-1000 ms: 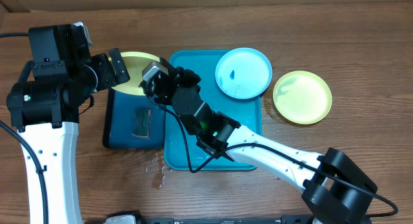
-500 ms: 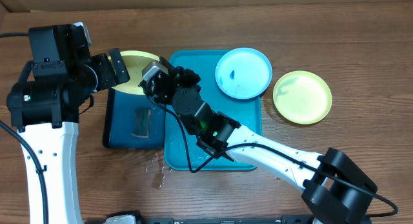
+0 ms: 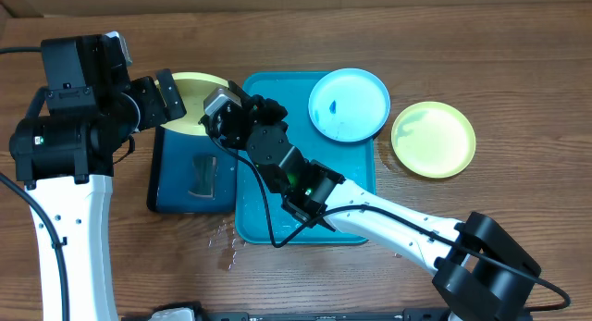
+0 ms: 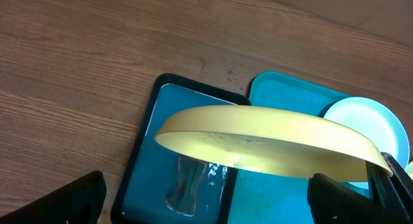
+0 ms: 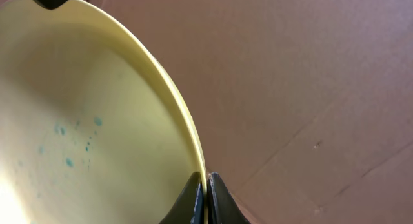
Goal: Clean dirty plates on tray and stack at the side
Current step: 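Hold the tilted yellow plate above the water tray with the right gripper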
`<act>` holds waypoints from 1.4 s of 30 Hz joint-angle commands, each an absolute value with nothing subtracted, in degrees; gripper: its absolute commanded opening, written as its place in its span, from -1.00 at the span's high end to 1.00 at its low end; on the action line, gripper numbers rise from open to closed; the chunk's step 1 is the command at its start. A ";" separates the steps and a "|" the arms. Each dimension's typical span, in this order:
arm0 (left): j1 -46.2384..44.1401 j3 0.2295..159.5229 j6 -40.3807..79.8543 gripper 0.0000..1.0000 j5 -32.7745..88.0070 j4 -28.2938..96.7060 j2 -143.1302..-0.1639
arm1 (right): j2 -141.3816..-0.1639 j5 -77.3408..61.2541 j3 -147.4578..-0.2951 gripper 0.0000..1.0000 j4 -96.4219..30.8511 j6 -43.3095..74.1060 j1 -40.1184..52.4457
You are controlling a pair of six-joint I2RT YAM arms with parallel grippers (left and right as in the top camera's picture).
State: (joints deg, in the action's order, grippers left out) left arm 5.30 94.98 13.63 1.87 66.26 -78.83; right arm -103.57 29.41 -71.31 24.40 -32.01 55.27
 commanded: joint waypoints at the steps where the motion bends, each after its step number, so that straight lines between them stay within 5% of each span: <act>1: 5.23 95.42 14.37 -1.00 1.28 66.19 -79.11 | -102.54 29.98 -72.79 0.92 25.04 -31.97 55.66; 42: 5.23 95.42 14.37 -0.99 1.28 66.19 -79.11 | -102.54 31.09 -72.79 0.92 24.99 -31.53 55.64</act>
State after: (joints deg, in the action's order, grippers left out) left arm 5.30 94.98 13.63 1.87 66.26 -78.83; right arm -103.57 29.63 -71.31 24.38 -31.94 55.29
